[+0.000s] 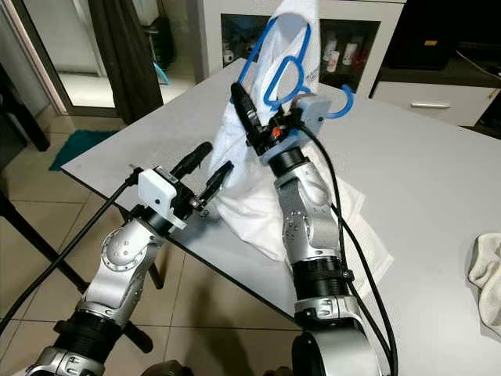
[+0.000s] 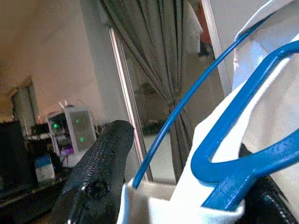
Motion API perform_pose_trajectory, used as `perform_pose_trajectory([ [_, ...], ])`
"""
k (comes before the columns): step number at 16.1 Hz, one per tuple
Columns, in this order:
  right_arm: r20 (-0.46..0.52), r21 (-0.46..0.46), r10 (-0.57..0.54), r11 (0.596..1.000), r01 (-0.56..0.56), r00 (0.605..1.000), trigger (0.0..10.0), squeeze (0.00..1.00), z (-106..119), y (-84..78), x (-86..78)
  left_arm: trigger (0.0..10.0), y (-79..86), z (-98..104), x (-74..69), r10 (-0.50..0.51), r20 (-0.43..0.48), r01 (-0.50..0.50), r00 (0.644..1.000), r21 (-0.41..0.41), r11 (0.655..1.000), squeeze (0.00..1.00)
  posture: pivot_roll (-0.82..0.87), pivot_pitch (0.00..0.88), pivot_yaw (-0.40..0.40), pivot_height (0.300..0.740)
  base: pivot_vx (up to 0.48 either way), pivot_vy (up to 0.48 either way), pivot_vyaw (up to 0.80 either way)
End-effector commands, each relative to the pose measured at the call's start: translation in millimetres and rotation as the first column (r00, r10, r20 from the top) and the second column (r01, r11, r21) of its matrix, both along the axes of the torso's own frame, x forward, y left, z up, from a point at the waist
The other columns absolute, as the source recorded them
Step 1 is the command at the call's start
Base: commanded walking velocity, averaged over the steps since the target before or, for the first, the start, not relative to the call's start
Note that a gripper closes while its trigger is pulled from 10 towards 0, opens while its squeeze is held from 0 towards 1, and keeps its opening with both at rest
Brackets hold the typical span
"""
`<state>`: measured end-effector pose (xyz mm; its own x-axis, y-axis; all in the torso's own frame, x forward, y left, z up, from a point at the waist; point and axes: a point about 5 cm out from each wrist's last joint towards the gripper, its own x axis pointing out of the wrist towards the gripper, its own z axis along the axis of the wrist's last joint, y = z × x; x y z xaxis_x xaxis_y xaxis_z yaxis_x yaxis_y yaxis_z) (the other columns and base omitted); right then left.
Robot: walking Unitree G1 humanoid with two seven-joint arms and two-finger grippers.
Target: Hang hanger
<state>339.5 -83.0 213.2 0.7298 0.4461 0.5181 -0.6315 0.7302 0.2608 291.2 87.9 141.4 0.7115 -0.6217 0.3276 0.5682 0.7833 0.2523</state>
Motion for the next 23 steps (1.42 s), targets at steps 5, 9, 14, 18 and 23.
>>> perform_pose_trajectory([
  [5,0.145,0.036,0.105,0.993,-0.112,0.984,10.0,0.00,29.6,18.2,-12.3,0.0,-4.9,-24.3,-3.9,-0.040,-0.119,0.049,0.992,0.074,0.996,0.00,0.01,0.000,-0.001,0.740,0.000,0.000,0.00],
  [9,0.155,0.038,0.102,0.993,-0.109,0.983,10.0,0.00,32.4,14.4,-14.0,0.0,-5.3,-22.0,-3.6,-0.042,-0.098,0.049,0.994,0.073,0.996,0.00,0.00,0.000,0.002,0.740,0.000,0.000,0.00],
  [14,0.014,-0.161,0.001,0.987,0.001,1.000,10.0,0.00,6.2,-14.3,2.2,0.0,0.3,-19.9,-1.7,0.000,-0.076,0.005,0.997,0.073,0.997,0.00,0.00,0.000,-0.002,0.740,0.000,0.000,0.00],
  [18,-0.083,-0.219,-0.068,0.975,0.049,0.994,10.0,0.00,-1.1,-30.6,7.4,0.0,2.1,-21.3,-0.4,0.028,-0.074,-0.022,0.997,0.079,0.997,0.00,-0.01,0.000,0.004,0.740,0.000,0.000,0.00],
  [23,-0.117,-0.245,0.054,0.966,-0.082,0.992,10.0,0.00,-9.9,-11.1,-8.2,0.0,0.8,-18.0,2.0,0.037,-0.056,-0.033,0.998,0.077,0.997,0.00,-0.01,0.000,0.006,0.740,0.000,0.000,0.00],
])
